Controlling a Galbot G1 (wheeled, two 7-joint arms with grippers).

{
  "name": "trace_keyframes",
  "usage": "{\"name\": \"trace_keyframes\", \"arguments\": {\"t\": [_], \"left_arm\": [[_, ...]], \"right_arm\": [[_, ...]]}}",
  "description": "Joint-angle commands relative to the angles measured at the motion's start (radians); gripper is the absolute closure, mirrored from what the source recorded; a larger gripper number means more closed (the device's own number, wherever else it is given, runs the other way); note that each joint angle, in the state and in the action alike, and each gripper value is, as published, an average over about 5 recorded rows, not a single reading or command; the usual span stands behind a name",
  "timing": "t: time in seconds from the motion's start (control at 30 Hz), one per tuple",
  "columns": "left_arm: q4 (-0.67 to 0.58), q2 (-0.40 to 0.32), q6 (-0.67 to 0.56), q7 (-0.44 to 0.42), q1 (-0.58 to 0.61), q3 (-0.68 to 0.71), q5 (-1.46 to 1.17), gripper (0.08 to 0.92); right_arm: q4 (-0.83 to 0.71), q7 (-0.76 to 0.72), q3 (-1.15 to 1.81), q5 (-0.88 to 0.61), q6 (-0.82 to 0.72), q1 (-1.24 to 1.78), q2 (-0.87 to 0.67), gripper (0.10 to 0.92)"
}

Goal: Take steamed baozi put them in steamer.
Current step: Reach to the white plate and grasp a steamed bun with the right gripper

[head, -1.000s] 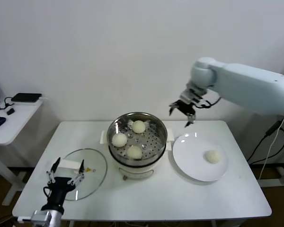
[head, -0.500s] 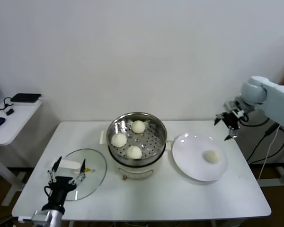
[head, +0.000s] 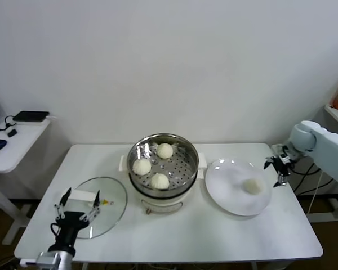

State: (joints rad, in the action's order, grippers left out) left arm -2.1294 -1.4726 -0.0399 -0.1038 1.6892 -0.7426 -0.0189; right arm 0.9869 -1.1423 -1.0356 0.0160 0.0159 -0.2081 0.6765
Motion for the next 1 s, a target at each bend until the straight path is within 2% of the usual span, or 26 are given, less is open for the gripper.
{"name": "trace_keyframes", "arguments": {"t": [0.03, 0.5, 1.0], "left_arm": [[0.013, -0.003, -0.002, 0.0, 0.001, -0.001, 0.004, 0.177], [0.027, -0.002, -0.004, 0.001, 0.002, -0.006, 0.0, 0.177], [0.03, 0.002, -0.006, 0.001, 0.007, -0.008, -0.002, 0.177]], "right_arm": [[-0.12, 0.025, 0.13, 0.039, -0.011, 0.153, 0.086, 0.203], [-0.216, 0.029, 0.148, 0.019, -0.006, 0.154, 0.177, 0.203], [-0.238, 0.018, 0.151, 0.037, -0.002, 0.162, 0.194, 0.203]]}}
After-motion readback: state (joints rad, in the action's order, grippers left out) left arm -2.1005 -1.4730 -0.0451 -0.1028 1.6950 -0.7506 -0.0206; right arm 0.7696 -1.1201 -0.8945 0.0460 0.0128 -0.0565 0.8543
